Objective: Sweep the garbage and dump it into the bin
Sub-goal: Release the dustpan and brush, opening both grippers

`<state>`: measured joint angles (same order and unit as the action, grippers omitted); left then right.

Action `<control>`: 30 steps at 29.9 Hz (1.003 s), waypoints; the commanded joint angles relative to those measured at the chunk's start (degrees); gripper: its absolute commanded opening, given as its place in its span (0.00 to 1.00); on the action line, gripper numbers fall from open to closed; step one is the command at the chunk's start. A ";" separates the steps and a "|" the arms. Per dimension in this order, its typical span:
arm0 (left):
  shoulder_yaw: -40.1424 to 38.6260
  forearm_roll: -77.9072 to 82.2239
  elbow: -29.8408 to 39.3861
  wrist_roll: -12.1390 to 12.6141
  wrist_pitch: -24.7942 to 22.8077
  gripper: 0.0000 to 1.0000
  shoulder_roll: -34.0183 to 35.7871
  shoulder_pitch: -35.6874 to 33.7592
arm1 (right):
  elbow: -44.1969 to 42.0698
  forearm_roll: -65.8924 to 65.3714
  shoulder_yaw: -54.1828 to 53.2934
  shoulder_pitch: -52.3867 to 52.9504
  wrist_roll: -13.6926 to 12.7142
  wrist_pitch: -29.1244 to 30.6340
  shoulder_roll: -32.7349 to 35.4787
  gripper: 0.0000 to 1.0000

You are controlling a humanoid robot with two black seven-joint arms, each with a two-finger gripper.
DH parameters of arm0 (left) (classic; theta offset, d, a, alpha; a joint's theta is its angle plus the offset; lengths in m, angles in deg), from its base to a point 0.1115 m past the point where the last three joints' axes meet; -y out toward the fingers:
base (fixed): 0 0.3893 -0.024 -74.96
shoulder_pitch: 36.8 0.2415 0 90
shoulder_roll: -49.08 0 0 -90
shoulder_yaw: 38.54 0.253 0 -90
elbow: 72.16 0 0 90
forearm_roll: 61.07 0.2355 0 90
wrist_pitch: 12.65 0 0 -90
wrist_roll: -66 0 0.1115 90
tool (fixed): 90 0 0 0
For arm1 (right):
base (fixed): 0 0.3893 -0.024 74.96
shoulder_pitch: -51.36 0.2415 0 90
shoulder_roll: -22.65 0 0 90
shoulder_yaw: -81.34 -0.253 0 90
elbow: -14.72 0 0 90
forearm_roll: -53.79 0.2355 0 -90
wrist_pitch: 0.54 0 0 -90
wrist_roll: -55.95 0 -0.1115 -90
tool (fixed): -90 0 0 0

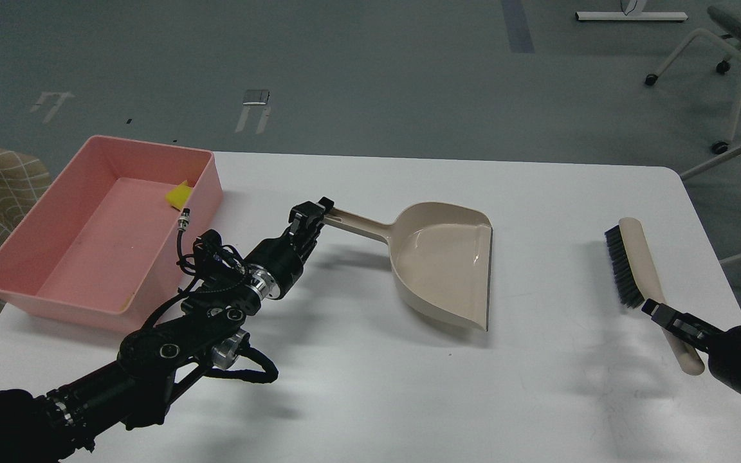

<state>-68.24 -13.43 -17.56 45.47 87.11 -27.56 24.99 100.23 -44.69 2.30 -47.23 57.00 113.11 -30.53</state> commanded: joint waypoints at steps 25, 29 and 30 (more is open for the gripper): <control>-0.19 -0.27 0.43 0.75 0.00 0.70 1.59 -0.26 | 0.10 0.56 -0.23 0.25 -0.88 -0.27 -1.31 1.00; -0.27 -0.53 0.43 0.75 -0.09 0.74 2.55 -0.35 | 0.09 0.56 -0.06 -0.02 -0.88 -0.27 -0.96 1.00; -0.36 -0.54 0.43 0.75 0.00 0.75 2.73 -0.35 | 0.09 0.56 -0.06 -0.19 -0.88 -0.27 -0.88 1.00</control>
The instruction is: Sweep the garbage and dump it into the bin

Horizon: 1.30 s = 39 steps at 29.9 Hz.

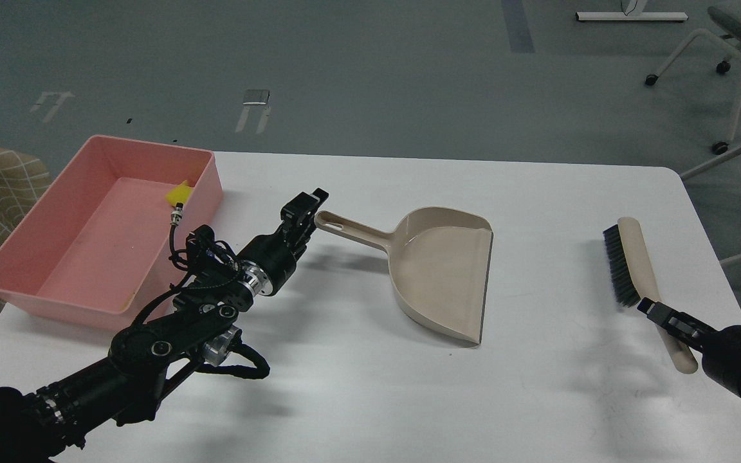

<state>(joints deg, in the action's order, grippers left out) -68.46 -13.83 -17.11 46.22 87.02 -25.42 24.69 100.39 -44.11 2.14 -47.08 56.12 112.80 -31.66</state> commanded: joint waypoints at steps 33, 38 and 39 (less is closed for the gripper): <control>-1.90 -7.43 0.15 -0.43 0.26 0.84 5.06 -2.69 | 2.31 0.61 -15.09 8.35 0.17 -0.31 -3.61 1.00; -4.53 -8.49 1.37 -0.69 -0.18 0.88 5.07 -3.57 | 1.96 4.98 -19.57 12.03 0.52 -0.31 -7.13 1.00; -5.14 -8.57 1.73 -0.70 -0.27 0.88 5.07 -3.66 | 2.04 6.39 -19.76 12.48 0.53 -0.31 -7.22 1.00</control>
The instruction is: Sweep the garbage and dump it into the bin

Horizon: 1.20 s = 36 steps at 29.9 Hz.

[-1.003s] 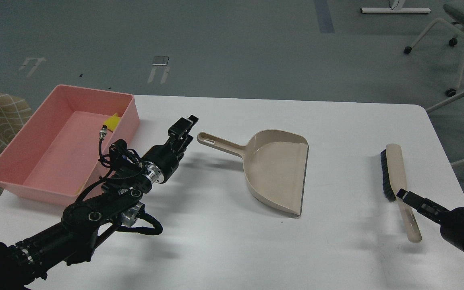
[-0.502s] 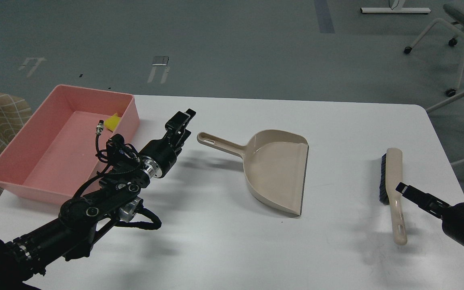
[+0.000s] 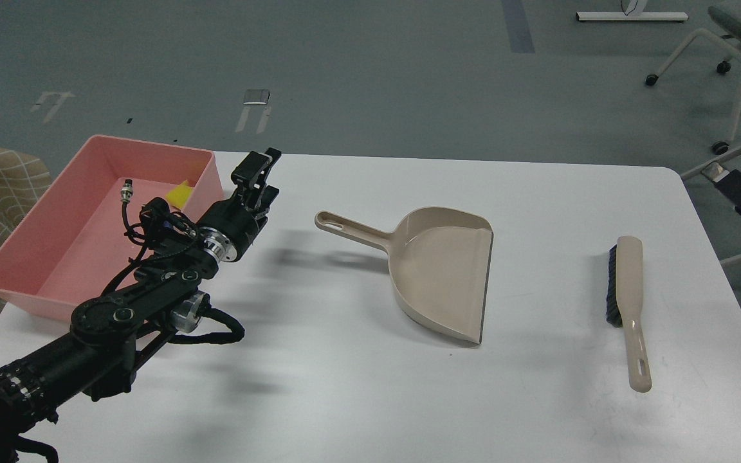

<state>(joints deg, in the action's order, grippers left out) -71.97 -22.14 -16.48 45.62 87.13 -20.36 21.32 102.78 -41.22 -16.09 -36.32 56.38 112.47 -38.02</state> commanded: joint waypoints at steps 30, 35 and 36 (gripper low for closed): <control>-42.16 -27.43 5.32 2.37 -31.32 0.97 8.80 6.31 | -17.72 60.29 -0.91 28.16 -10.64 -1.65 -21.51 1.00; -41.55 -27.43 5.24 2.45 -31.05 0.97 8.01 6.57 | -29.76 61.16 -3.46 31.33 -6.16 -0.86 -21.69 1.00; -41.46 -27.43 5.24 2.54 -30.97 0.97 7.83 6.57 | -30.66 61.61 -3.38 31.51 -6.06 -0.77 -21.60 1.00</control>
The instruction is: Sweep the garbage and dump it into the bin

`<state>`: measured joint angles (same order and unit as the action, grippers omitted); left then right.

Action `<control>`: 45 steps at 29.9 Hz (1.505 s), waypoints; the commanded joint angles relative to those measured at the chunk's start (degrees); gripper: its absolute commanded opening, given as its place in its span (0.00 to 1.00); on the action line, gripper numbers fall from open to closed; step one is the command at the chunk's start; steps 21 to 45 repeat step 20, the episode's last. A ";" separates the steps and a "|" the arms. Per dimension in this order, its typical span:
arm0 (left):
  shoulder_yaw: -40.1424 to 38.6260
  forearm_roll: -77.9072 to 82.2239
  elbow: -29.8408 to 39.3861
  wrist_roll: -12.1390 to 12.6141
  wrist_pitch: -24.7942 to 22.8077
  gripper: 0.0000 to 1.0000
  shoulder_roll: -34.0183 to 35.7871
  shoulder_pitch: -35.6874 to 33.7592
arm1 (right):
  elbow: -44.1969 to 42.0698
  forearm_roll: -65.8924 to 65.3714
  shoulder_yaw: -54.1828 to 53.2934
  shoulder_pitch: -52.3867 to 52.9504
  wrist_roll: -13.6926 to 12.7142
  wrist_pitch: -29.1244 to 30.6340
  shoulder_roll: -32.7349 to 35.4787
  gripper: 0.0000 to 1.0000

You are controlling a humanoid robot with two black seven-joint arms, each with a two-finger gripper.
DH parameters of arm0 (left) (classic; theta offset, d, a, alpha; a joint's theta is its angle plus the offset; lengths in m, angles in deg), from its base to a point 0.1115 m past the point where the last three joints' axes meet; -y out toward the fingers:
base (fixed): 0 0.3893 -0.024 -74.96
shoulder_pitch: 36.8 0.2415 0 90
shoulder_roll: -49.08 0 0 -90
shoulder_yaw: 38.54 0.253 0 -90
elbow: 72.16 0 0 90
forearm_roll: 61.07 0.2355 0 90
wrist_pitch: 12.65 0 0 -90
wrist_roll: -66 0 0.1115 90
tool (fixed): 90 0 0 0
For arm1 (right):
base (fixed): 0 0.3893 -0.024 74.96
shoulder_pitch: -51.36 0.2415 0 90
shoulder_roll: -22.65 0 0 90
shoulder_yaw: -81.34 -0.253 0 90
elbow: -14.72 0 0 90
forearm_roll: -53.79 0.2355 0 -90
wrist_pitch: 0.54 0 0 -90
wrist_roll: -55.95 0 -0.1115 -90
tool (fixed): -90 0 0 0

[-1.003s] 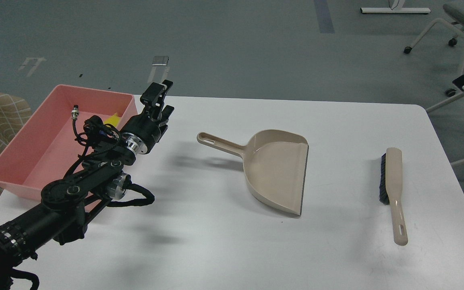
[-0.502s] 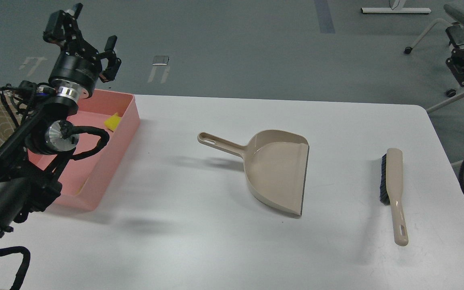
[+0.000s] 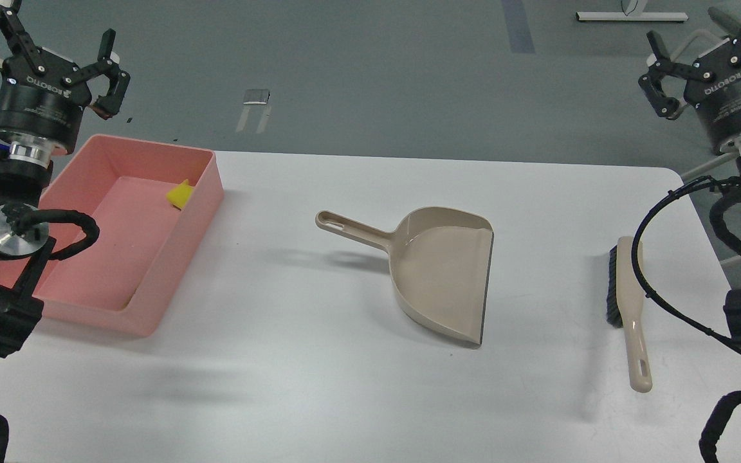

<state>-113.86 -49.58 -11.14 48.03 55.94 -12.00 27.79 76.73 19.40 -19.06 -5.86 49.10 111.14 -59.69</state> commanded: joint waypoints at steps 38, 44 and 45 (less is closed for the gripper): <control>3.68 0.90 -0.28 2.85 5.77 0.97 -1.32 0.54 | -7.17 2.93 0.30 1.33 1.31 1.35 -0.11 1.00; 3.68 0.90 -0.28 2.85 5.77 0.97 -1.32 0.54 | -7.17 2.93 0.30 1.33 1.31 1.35 -0.11 1.00; 3.68 0.90 -0.28 2.85 5.77 0.97 -1.32 0.54 | -7.17 2.93 0.30 1.33 1.31 1.35 -0.11 1.00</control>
